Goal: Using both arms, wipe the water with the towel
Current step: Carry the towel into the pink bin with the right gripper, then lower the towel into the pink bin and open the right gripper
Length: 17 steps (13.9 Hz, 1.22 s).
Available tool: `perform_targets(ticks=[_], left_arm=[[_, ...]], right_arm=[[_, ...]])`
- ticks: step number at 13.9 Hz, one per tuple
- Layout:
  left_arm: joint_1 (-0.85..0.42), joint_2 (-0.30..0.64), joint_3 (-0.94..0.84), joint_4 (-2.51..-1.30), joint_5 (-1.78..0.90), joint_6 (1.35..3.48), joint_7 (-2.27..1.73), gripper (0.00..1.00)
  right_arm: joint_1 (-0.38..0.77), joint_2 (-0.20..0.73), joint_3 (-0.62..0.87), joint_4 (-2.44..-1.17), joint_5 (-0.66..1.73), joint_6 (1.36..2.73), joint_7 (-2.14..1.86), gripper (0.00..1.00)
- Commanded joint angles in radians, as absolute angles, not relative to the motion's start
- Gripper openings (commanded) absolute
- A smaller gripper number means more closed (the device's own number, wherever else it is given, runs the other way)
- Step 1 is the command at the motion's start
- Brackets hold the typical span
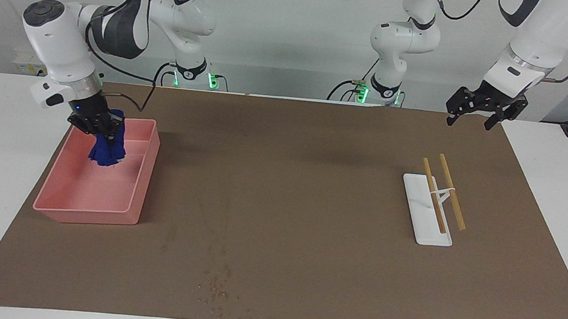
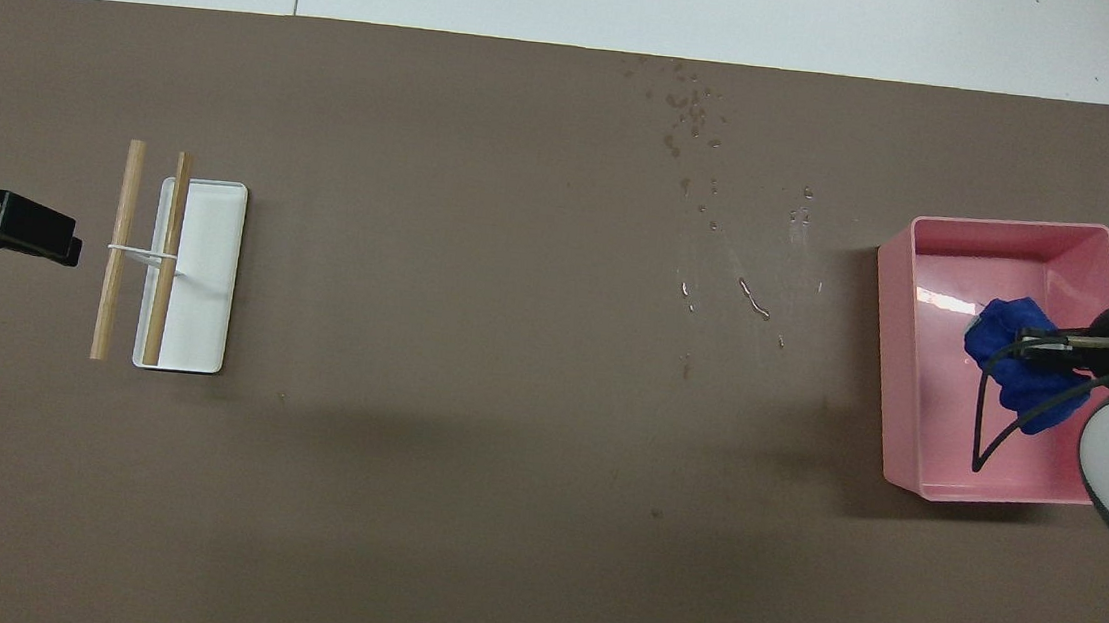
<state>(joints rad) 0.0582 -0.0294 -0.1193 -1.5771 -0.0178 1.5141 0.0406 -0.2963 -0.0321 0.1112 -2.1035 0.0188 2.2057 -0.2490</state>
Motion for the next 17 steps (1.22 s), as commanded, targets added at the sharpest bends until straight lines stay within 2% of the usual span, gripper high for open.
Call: perform_targets(ticks=[1,6,7,8,10,15,17], left_arm=[[0.06,-0.058,-0.115,-1.611,-0.026,1.526,0.049,1.0],[0.06,-0.058,-0.115,-1.611,-0.026,1.526,0.049,1.0],[0.06,-0.058,-0.115,-1.611,-0.025,1.526,0.049,1.0],[0.06,-0.058,-0.115,-1.611,-0.026,1.526,0.049,1.0],[0.06,-0.058,-0.115,-1.611,-0.026,1.526,0.049,1.0],[0.06,-0.058,-0.115,-1.611,-0.025,1.526,0.049,1.0],[0.06,-0.058,-0.115,-1.611,-0.026,1.526,0.049,1.0]], right_arm=[[-0.325,0.035,0.126,-2.15,0.025,2.334,-0.356,0.0],[-0.351,0.112,0.124,-2.233,-0.078,2.525,-0.339,0.0],[-0.351,0.106,0.124,-2.249,-0.078,2.519,-0.339,0.14],[-0.351,0.101,0.124,-2.252,-0.078,2.485,-0.337,0.57],[-0.353,0.091,0.126,-2.235,-0.077,2.364,-0.324,0.98],[-0.336,0.078,0.137,-2.077,-0.072,2.12,-0.187,1.0],[-0.334,0.071,0.138,-1.993,-0.063,2.089,-0.184,1.0]])
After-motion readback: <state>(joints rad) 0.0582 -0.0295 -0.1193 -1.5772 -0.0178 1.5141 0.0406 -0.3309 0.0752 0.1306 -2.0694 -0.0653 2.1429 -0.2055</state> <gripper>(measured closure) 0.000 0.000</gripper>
